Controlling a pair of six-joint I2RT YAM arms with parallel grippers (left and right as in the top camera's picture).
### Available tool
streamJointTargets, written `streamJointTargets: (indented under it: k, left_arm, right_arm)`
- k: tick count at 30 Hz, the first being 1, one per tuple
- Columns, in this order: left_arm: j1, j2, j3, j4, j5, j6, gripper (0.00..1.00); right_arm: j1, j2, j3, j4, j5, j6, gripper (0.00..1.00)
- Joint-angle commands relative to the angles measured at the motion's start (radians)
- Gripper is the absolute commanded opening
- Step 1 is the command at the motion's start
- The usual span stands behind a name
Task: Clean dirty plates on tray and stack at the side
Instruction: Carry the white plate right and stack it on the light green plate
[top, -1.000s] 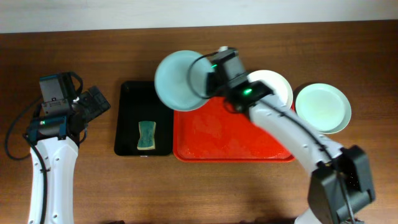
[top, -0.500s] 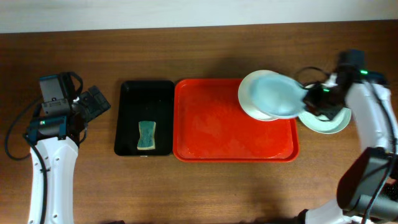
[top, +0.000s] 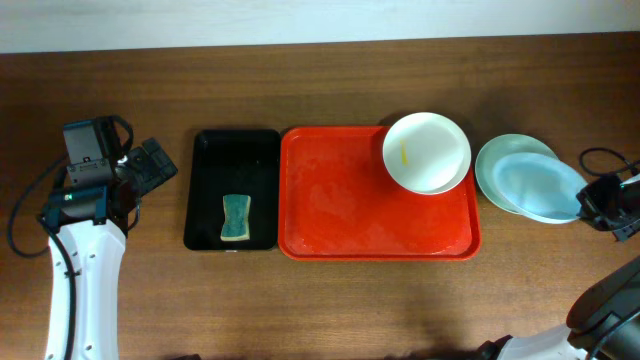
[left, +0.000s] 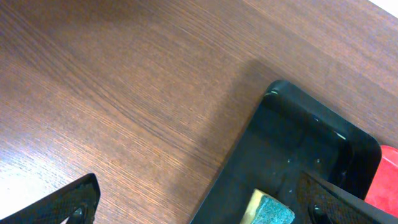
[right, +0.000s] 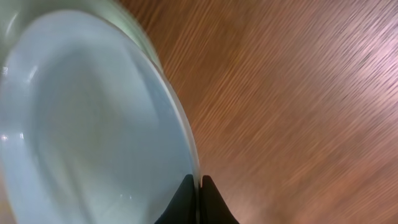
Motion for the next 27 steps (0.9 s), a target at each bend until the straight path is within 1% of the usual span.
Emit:
streamJointTargets:
  k: [1,5,7,8,9,10,11,12,14,16,18,21,27]
  left_arm:
    - [0.007,0.001,0.003,0.002,0.0,-0.01,0.99]
    - [0.007,0.001,0.003,0.002,0.0,-0.01,0.99]
    - [0.007,0.001,0.003,0.002,0.0,-0.01,0.99]
    - [0.007,0.001,0.003,0.002,0.0,-0.01,0.99]
    - [0.007,0.001,0.003,0.002,0.0,-0.01,0.99]
    - [0.007,0.001,0.003,0.002,0.0,-0.01,0.99]
    - [0.007,0.001,0.003,0.002,0.0,-0.01,0.99]
    - [0.007,0.001,0.003,0.002,0.0,-0.01,0.99]
    - [0.007,0.001,0.003,0.002,0.0,-0.01,0.99]
    - [0.007,0.001,0.003,0.002,0.0,-0.01,0.99]
    - [0.007,0.001,0.003,0.002,0.0,-0.01,0.99]
    - [0.007,0.001,0.003,0.002,0.0,-0.01,0.99]
    - [0.007,0.001,0.003,0.002,0.0,-0.01,0.99]
  right_arm:
    - [0.006,-0.028,-0.076,0.093,0.044,-0.011,0.04]
    - [0.041,-0.028,-0.174,0.234,0.04,-0.011,0.04]
    - [0.059,-0.028,-0.195,0.276,0.04,-0.01,0.04]
    - [0.062,-0.028,-0.196,0.278,0.039,-0.01,0.12]
    - [0.067,-0.028,-0.195,0.279,0.04,-0.011,0.27]
    - [0.072,-0.028,-0.195,0.279,0.036,-0.011,0.4]
    - [0.077,-0.028,-0.195,0.278,0.028,-0.012,0.58]
    - [0.081,-0.028,-0.195,0.277,0.017,-0.013,0.73]
    - [0.093,-0.028,-0.195,0.27,-0.029,-0.05,0.78]
    - [0.123,-0.027,-0.196,0.266,-0.086,-0.106,0.79]
    - [0.169,-0.027,-0.196,0.267,-0.094,-0.156,0.8]
    - [0.237,-0.027,-0.196,0.269,-0.056,-0.157,0.8]
    - [0.352,-0.024,-0.196,0.282,-0.053,-0.157,0.82]
